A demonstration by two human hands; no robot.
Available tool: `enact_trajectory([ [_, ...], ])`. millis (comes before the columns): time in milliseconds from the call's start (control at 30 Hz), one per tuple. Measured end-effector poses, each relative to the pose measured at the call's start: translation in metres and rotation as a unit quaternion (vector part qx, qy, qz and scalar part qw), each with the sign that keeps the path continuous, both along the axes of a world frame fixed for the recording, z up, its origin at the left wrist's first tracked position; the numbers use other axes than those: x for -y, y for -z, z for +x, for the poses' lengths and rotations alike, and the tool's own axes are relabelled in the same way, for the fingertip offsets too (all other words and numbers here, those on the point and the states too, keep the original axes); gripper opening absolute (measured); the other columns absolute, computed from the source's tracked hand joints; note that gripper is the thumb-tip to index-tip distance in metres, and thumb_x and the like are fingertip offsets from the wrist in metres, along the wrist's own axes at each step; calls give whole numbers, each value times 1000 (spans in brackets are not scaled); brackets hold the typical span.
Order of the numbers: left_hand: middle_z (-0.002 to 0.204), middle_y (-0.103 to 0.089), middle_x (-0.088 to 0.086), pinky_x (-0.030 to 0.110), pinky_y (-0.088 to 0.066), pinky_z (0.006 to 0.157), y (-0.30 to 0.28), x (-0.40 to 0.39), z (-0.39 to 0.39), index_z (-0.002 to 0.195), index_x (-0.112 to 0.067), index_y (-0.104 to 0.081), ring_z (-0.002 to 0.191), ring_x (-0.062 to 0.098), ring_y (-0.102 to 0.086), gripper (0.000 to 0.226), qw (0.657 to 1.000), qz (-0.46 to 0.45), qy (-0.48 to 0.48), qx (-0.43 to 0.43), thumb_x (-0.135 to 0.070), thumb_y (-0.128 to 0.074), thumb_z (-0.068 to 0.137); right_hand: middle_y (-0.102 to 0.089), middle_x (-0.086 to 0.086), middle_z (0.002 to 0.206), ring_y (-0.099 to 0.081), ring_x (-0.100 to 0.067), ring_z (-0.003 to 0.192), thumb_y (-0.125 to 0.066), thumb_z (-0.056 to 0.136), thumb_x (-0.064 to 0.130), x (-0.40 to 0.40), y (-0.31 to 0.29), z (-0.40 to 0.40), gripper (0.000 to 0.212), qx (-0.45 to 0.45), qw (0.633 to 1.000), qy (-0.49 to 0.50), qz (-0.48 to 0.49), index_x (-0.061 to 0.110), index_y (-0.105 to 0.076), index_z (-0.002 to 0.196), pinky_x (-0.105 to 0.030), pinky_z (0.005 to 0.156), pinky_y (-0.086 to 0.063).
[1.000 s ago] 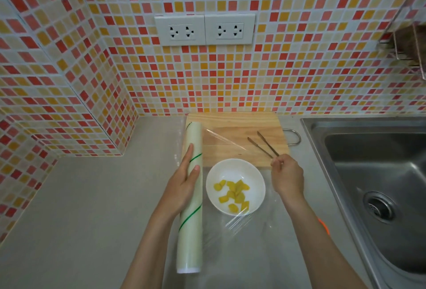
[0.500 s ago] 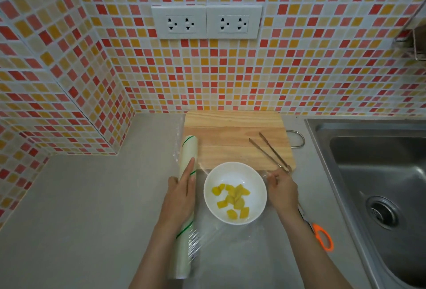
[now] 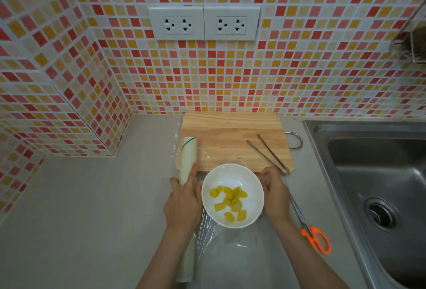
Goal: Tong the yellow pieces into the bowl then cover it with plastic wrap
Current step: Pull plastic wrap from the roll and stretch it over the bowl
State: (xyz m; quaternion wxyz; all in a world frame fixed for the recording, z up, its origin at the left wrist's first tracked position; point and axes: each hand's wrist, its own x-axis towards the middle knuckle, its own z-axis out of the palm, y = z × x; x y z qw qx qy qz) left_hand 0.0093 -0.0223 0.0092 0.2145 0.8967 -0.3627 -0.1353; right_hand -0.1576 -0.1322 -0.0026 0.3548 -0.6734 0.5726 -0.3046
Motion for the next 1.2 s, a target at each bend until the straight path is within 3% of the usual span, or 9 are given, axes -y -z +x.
enact_trajectory([
  [100, 96, -29, 2, 36, -42, 65, -2, 0, 0, 139, -55, -13, 63, 25, -42, 47, 1000, 4, 0, -2, -52, -23, 93, -57, 2, 63, -50, -15, 63, -44, 79, 21, -9, 1, -2, 11, 17, 1000, 3, 21, 18, -51, 72, -34, 55, -38],
  [400, 97, -30, 2, 36, -44, 67, -2, 0, -2, 139, -55, -15, 64, 25, -43, 47, 1000, -11, -5, -3, -51, -24, 93, -55, -4, 108, -59, -28, 93, -56, 82, 6, 7, -3, -22, 24, -123, 977, -168, -37, 18, -52, 102, -40, 76, -48],
  [500, 97, -29, 1, 37, -46, 68, -1, 1, -3, 138, -56, -15, 66, 26, -46, 47, 1000, -14, -11, -9, -52, -25, 93, -57, -12, 113, -60, -28, 100, -51, 80, -10, 30, -25, -29, 34, -43, 991, -88, -94, 4, -55, 111, -27, 85, -44],
  [600, 97, -29, 1, 37, -46, 67, -1, 1, -3, 138, -56, -15, 66, 27, -50, 47, 1000, -15, -11, -10, -51, -26, 92, -62, 6, 115, -57, 5, 108, -49, 94, 12, 33, -50, -10, 33, 94, 983, -155, -38, 16, -51, 126, -1, 88, -37],
  [667, 96, -29, 1, 36, -45, 66, -1, 0, -2, 138, -56, -15, 64, 26, -47, 47, 1000, -17, -11, -9, -51, -26, 93, -64, 7, 117, -54, 7, 114, -41, 98, 22, 28, -54, 8, 34, 119, 965, -228, 53, 19, -49, 130, -7, 97, -37],
  [733, 97, -30, 1, 36, -44, 66, -1, -1, -2, 138, -56, -15, 64, 25, -46, 47, 1000, -15, -13, -9, -51, -25, 93, -67, -4, 114, -58, -13, 116, -34, 99, 21, 23, -50, 21, 35, 140, 952, -246, 116, 14, -51, 129, -30, 107, -39],
  [867, 98, -30, 1, 36, -45, 67, -2, -2, -1, 138, -56, -14, 65, 26, -46, 47, 1000, -10, -18, -14, -51, -24, 93, -68, -12, 115, -59, -23, 114, -28, 101, 24, 25, -43, 27, 34, 180, 945, -215, 167, 20, -59, 113, -38, 102, -42],
  [1033, 97, -29, 2, 36, -44, 67, -2, -2, -2, 139, -56, -12, 66, 25, -45, 47, 1000, -4, -18, -8, -50, -23, 94, -65, -7, 119, -61, -13, 101, -25, 100, 35, 25, -25, 26, 42, 152, 944, -189, 222, 18, -59, 118, -16, 81, -47],
  [1200, 98, -31, 3, 35, -43, 67, -1, -2, -2, 139, -56, -13, 65, 25, -46, 47, 1000, -6, -13, -7, -51, -23, 93, -67, -4, 112, -62, -18, 105, -18, 99, 43, 27, -20, 26, 53, 160, 930, -196, 267, 20, -65, 110, -27, 84, -48],
])
